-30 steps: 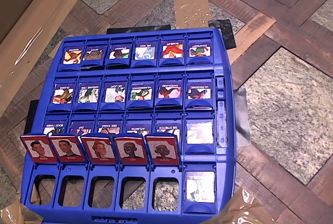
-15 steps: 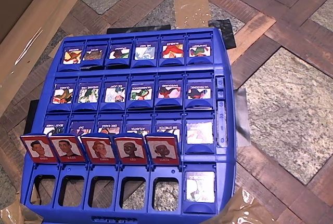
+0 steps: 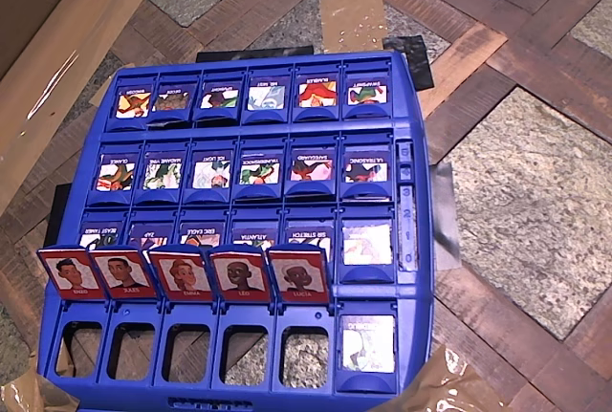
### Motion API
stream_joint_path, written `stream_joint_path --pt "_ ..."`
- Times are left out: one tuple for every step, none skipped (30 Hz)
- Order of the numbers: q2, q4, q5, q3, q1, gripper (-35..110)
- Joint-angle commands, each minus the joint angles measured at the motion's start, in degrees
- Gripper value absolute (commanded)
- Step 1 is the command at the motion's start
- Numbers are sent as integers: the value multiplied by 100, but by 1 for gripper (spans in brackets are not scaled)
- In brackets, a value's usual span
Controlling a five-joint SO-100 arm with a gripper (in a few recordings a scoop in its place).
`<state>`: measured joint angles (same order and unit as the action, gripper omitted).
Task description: Flip A5.
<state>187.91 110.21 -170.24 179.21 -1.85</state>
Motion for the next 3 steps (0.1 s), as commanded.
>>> stream_joint_path --pt "18 18 -18 9 -26 0" --pt "18 18 -18 9 -26 0" --pt "18 18 -18 9 -26 0"
